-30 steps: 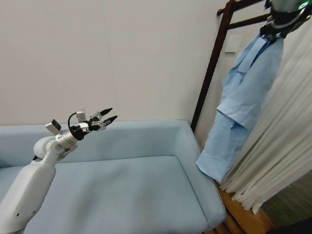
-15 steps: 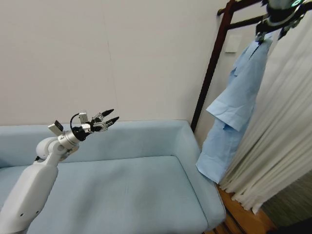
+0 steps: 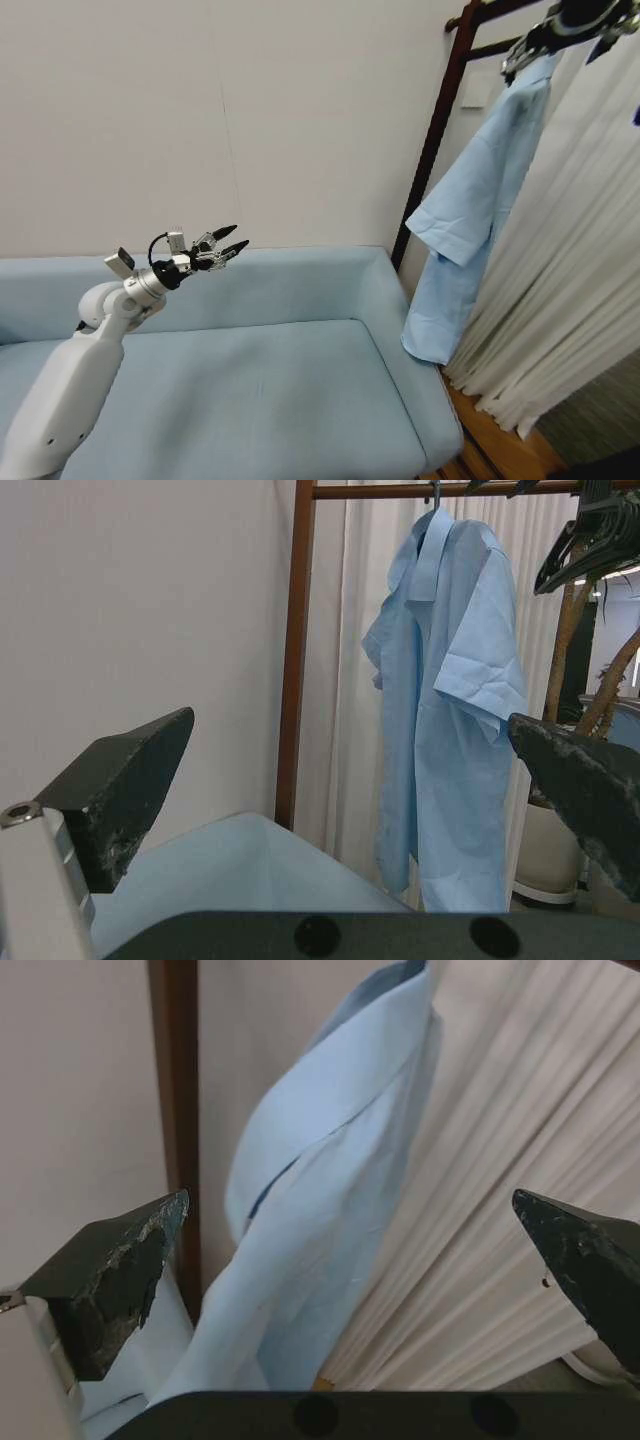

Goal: Pick up the clothes from the sofa and hang them on the clothes hanger.

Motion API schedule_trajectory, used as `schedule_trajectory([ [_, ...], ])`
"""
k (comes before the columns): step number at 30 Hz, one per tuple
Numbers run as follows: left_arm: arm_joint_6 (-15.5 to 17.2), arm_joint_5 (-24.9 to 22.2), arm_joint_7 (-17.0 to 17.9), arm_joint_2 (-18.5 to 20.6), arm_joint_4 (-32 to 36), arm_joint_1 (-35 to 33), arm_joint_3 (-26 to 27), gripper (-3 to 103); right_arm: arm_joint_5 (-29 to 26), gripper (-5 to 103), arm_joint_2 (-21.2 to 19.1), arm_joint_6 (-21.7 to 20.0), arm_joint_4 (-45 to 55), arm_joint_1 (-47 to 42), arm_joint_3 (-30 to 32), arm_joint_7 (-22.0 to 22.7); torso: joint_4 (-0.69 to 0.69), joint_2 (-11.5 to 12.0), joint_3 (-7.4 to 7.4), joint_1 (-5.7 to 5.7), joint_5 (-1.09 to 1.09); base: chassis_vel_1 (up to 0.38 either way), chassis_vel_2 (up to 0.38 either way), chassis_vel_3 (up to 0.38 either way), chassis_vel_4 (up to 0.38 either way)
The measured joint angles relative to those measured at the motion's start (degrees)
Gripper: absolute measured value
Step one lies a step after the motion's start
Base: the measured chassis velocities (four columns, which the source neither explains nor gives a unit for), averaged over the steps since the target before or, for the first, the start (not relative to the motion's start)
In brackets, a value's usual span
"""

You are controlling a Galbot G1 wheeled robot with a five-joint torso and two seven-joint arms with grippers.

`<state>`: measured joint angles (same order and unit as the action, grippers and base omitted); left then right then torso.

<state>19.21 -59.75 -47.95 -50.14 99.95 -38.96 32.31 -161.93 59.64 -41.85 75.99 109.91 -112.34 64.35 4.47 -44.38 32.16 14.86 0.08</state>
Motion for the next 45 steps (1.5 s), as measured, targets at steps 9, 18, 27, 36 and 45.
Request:
schedule_trajectory([
  [9,-0.71,-0.09,4.54,-0.22,2.53,-2.76,1.85,100,14.97,100,-9.18,0.64,10.15,-2.43,11.26,-5.33,0.0,0.0,0.0,0.0,0.01,0.0,0.0,0.0,0.0],
  [18,-1.4,-2.7,14.14,1.11,8.29,-7.75,5.81,100,27.93,100,-19.06,4.5,20.87,-11.37,26.1,-12.23,0.01,-0.01,0.0,0.0,0.0,0.0,0.0,0.0,0.0],
  [27,-2.53,-5.52,21.89,1.51,13.68,-15.83,12.23,100,43.97,100,-30.53,14.69,33.54,-25.44,36.53,-32.24,0.0,0.0,0.0,0.0,0.0,0.0,0.0,0.0,0.0],
  [36,-4.34,-7.95,37.08,1.69,20.44,-20.22,12.16,100,56.78,100,-46.84,28.9,46.97,-42.78,40.39,-50.93,0.01,0.0,0.0,0.0,0.02,0.0,0.0,0.0,0.0],
  [45,-4.37,-0.23,46.52,0.96,32.52,-33.49,13.74,100,66.79,100,-64.81,31.77,62.96,-54.01,38.14,-59.78,-0.03,0.0,-0.02,-0.01,0.01,0.0,0.0,0.0,0.0],
])
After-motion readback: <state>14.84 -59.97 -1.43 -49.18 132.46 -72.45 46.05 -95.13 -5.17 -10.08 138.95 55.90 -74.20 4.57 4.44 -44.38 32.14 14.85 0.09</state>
